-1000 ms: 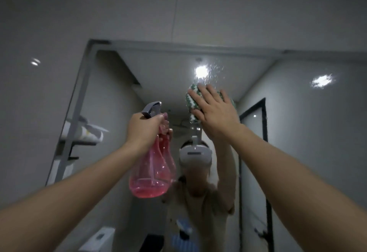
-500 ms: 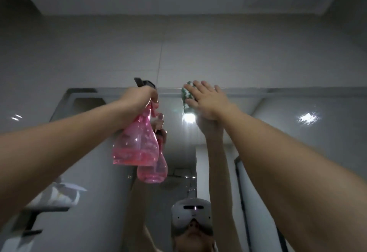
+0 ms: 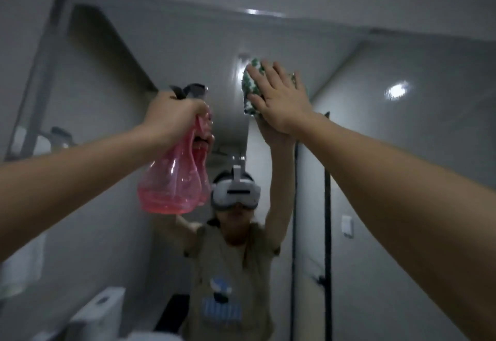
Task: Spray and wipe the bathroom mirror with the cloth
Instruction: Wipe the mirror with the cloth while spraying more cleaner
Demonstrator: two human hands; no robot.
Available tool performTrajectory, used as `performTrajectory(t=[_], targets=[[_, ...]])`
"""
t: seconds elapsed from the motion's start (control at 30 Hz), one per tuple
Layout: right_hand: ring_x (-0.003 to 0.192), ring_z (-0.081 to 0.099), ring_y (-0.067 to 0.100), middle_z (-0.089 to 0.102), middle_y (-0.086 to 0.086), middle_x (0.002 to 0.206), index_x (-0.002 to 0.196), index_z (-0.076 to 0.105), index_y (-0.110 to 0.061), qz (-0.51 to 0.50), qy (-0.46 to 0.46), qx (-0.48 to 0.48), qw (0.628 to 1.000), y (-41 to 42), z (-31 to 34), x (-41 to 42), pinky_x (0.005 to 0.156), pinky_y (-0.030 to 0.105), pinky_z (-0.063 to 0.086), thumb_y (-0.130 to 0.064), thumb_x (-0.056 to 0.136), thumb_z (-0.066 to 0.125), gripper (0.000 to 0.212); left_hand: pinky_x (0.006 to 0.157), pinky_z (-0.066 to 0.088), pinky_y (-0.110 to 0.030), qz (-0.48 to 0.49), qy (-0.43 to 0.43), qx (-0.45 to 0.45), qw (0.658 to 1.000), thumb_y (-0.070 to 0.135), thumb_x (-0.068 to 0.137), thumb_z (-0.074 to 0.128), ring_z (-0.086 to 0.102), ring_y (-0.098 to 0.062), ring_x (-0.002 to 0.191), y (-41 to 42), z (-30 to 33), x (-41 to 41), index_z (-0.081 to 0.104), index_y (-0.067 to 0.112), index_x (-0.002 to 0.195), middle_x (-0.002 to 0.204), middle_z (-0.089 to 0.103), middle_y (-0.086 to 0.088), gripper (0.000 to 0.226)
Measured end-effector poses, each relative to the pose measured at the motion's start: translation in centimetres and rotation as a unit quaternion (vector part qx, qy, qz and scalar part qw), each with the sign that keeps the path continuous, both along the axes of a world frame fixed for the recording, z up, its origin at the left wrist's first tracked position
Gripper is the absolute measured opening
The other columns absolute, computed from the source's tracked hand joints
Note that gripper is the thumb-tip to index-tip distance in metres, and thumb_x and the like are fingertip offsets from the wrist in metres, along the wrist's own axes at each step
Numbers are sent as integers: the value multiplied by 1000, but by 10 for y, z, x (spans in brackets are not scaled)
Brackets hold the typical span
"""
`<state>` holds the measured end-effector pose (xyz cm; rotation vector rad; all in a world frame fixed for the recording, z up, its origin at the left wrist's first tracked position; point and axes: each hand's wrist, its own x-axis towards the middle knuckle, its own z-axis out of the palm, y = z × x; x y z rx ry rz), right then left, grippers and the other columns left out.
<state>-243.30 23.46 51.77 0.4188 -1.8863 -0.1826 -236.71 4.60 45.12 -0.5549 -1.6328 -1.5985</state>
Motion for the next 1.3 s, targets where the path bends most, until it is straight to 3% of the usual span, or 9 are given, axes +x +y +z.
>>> performTrajectory(t=[0.17, 0.33, 0.5, 0.7, 0.73, 0.8, 0.93, 1.13, 1.3], targets=[[146, -7, 21, -6, 0, 159, 150, -3, -34, -11, -28, 27, 999, 14, -128, 3, 114, 45, -7, -46, 100, 22, 57, 48, 46, -18, -60, 16, 53, 997, -6, 85, 50, 56, -5, 46, 23, -87, 35, 62, 10, 82, 67, 61, -1, 20], [143, 18, 30, 20, 9, 156, 149, 23, -25, 15, -24, 61, 998, 15, -283, 1, 113, 51, 10, -45, 95, 28, 58, 67, 44, -38, -46, -33, 38, 998, 7, 70, 64, 54, -23, 67, 27, -195, 33, 66, 13, 74, 72, 59, -15, 8], [145, 13, 28, 17, 8, 157, 150, 19, -26, -12, -56, 142, 988, 1, -397, 4, 113, 54, 13, -46, 90, 38, 66, 53, 37, -24, 10, -99, -1, 995, -3, 80, 58, 39, 0, 43, 27, -278, 44, 57, 15, 67, 48, 49, 7, 22], [145, 15, 24, 21, 3, 156, 149, 23, -28, 8, -63, 121, 991, 8, -501, 11, 115, 50, 12, -41, 92, 41, 61, 62, 39, -33, 56, -114, -13, 992, 8, 73, 65, 43, -14, 60, 24, -342, 35, 54, 3, 69, 61, 47, -4, 12], [144, 17, 23, 24, 2, 155, 148, 26, -28, 6, -60, 117, 991, 10, -512, 11, 115, 49, 14, -40, 92, 43, 60, 61, 41, -30, 49, -116, -13, 992, 9, 72, 63, 43, -12, 60, 29, -349, 35, 58, 9, 71, 59, 49, 2, 5], [143, 20, 22, 27, 1, 154, 147, 30, -28, 3, -51, 118, 992, 16, -523, 9, 114, 49, 17, -38, 92, 47, 58, 55, 37, -16, 46, -118, -15, 992, 2, 79, 64, 43, 0, 54, 40, -363, 33, 60, 28, 78, 55, 52, 12, 27], [142, 22, 25, 32, 4, 151, 143, 35, -23, 32, -46, 166, 985, 31, -520, 2, 116, 48, 12, -24, 91, 45, 53, 56, 37, -7, 23, -111, -56, 992, -2, 86, 61, 50, 6, 57, 60, -381, 36, 58, 22, 80, 59, 59, 19, 25], [144, 16, 23, 16, 4, 157, 148, 27, -26, 36, -31, 94, 994, 79, -509, 4, 116, 48, 13, -29, 93, 55, 62, 65, 41, -35, 46, -118, -78, 989, 36, 80, 60, 50, -18, 69, 81, -402, 39, 55, 36, 76, 76, 59, -17, 6], [145, 15, 24, 12, 5, 157, 149, 24, -26, 33, -41, 55, 997, 143, -503, 6, 116, 49, 14, -30, 95, 54, 62, 55, 34, -13, 75, -128, -85, 985, -8, 83, 60, 44, 3, 56, 135, -406, 36, 58, 32, 86, 63, 50, 7, 40]])
